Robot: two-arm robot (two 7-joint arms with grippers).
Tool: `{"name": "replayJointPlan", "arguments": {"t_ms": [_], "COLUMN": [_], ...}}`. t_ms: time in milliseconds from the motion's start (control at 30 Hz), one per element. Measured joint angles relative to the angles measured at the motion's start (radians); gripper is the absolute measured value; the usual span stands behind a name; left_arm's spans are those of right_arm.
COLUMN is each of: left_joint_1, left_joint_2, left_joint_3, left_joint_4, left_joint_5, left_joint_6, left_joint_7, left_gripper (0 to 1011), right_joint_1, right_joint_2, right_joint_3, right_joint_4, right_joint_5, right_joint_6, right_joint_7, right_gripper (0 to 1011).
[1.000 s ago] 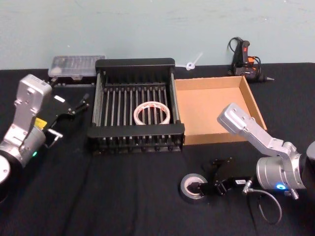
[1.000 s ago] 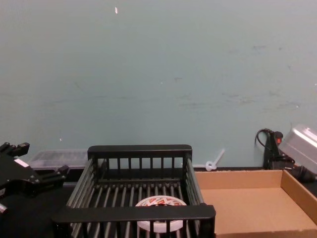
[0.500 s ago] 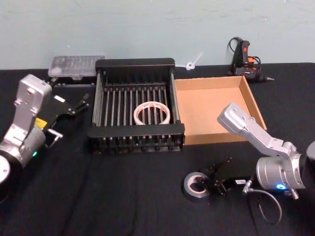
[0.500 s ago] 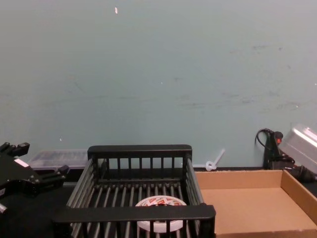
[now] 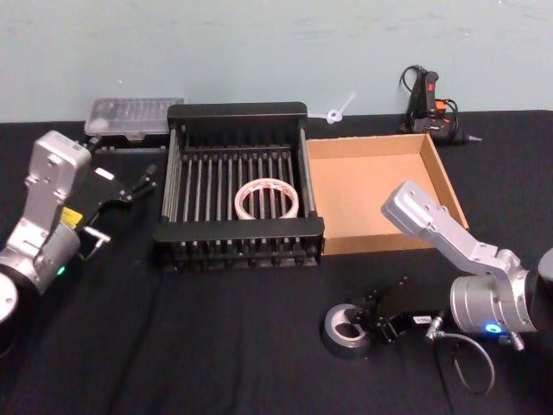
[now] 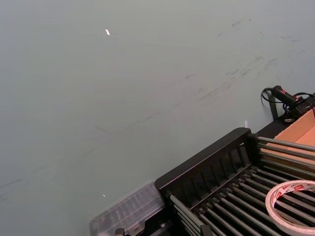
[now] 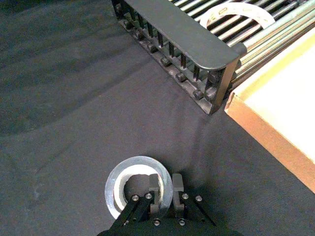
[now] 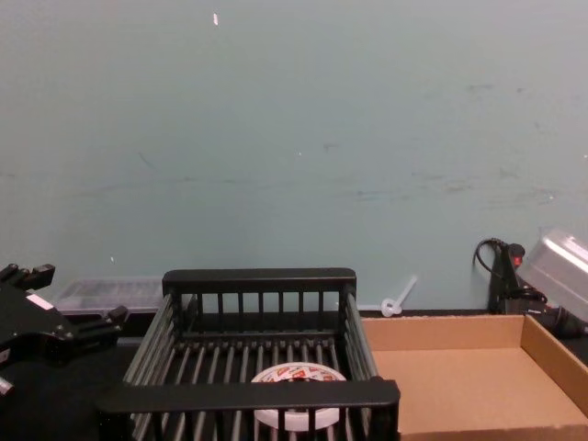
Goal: Pick up the white tape and place it into the black box , Pick up the silver tape and place it into the brown box.
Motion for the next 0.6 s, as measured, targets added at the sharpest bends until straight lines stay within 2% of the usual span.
{"name": "replayJointPlan", "arguments": {"t_ms": [267, 600], "left_joint_1": [0.0, 0.0], "left_joint_2": [0.0, 0.0], "left_joint_3": [0.0, 0.0], "left_joint_4": [0.0, 0.0], "left_joint_5": [0.0, 0.0], "left_joint_6": [0.0, 0.0], "left_joint_7": [0.0, 0.0], "left_gripper": [1001, 1001], "right_joint_1": [-0.006, -0.022], "right_joint_2": [0.0, -0.012], "right_joint_3": [0.01, 0.071], "right_joint_4": [-0.002, -0.008], "right_joint_5": [0.006, 0.053], "right_joint_6": [-0.012, -0.045], "right_joint_7": [-0.002, -0.048], "right_gripper": [168, 168]}}
